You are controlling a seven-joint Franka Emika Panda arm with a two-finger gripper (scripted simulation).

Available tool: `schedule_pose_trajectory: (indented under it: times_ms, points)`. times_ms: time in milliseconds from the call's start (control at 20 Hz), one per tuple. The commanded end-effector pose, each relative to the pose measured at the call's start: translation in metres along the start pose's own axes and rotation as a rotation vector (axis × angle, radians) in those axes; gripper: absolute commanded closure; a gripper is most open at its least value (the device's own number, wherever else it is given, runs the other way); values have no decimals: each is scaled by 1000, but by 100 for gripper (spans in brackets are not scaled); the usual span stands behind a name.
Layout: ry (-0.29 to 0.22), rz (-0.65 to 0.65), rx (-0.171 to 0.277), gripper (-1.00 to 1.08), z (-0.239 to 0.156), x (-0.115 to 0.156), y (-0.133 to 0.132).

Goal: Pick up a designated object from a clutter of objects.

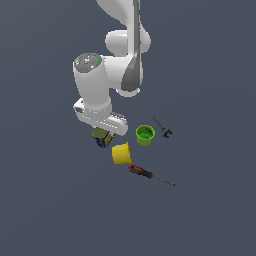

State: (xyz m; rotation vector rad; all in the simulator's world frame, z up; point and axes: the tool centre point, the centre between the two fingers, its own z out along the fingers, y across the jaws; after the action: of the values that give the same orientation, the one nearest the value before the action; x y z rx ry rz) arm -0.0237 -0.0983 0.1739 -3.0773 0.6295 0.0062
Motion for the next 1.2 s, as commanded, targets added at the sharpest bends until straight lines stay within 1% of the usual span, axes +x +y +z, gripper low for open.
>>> schedule_pose_trajectory:
  times_ms: [0,750,1150]
  points:
    - [4,0,0,108,-19,-14,-11]
    - [6,0,-5,108,-132,-107,-81]
    - [5,0,-3,108,-180,-144,-113]
